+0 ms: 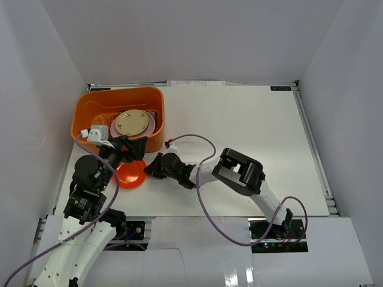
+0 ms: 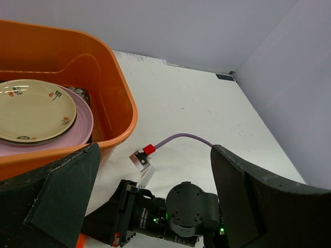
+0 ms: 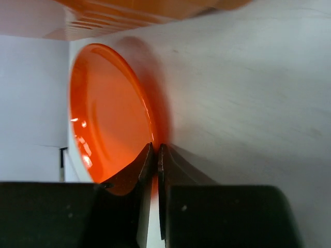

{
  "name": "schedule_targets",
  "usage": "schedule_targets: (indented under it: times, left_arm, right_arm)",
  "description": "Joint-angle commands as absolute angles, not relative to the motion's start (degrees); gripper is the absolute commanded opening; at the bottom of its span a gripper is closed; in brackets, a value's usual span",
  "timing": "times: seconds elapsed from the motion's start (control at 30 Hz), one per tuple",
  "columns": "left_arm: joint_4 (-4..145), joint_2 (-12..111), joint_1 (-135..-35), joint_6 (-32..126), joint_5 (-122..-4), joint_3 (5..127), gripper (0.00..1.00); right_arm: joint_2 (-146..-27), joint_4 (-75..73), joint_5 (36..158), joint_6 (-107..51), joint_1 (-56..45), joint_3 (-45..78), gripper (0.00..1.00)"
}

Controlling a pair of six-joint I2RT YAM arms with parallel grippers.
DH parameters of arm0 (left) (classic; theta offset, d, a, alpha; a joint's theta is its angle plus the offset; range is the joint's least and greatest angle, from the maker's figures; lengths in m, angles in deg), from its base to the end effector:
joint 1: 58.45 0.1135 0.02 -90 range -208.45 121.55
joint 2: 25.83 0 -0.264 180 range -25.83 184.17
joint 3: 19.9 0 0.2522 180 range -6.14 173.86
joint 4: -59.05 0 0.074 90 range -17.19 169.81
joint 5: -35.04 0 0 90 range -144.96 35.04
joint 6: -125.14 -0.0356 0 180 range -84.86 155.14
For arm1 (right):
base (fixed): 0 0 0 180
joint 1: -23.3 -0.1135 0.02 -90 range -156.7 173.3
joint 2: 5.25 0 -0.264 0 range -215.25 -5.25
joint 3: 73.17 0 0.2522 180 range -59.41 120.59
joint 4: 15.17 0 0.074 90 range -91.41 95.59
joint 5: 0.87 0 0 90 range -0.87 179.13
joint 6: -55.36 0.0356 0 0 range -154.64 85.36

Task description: Place the plates into the plastic bin on the countertop

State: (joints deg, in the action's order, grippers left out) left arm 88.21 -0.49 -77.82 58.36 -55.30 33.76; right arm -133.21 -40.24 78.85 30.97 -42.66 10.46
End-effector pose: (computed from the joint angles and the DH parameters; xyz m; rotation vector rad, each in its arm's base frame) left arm 0.1065 -0.0377 0.3445 -0.0496 1.6153 -0.5828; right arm 0.1955 0.4227 0.1094 0.1309 2.1529 1.3142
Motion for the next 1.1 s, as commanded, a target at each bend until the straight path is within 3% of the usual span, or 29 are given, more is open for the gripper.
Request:
schedule_targets:
  times: [0.0, 0.23, 0.43, 0.63, 0.73, 0.97, 1.07]
  left_arm:
    - [87.8, -1.2, -78.6, 58.9, -52.8, 33.8, 0.98]
    - [89.0, -2.2, -79.5, 62.9, -46.1, 38.0, 0.98]
    - [86.4, -2.4, -80.3, 64.4, -45.8, 45.1, 0.98]
    - [82.4, -7.0, -80.4, 62.1, -43.2, 43.4, 0.98]
    - [81.6, -8.0, -80.4, 61.4, -42.5, 41.1, 0.98]
    - [81.6, -6.6, -80.2, 60.5, -36.6, 34.9, 0.98]
    - [81.5, -6.6, -80.2, 60.3, -35.9, 34.6, 0.98]
  right_arm:
    - [-128.0, -42.4, 74.9, 28.9, -42.8, 4.1, 0.08]
    - [-105.7, -43.8, 79.4, 16.9, -42.4, -10.4, 0.08]
    - [-92.7, -34.3, 76.8, 8.0, -41.3, -9.5, 0.08]
    - [-101.2, -30.8, 74.6, -2.4, -36.5, 9.0, 0.08]
    - [-111.2, -28.6, 74.5, -5.5, -34.2, 19.7, 0.08]
    - [-137.7, -16.7, 72.9, -14.8, -32.1, 60.4, 0.08]
    - [-143.9, -16.5, 72.3, -14.8, -31.5, 67.6, 0.08]
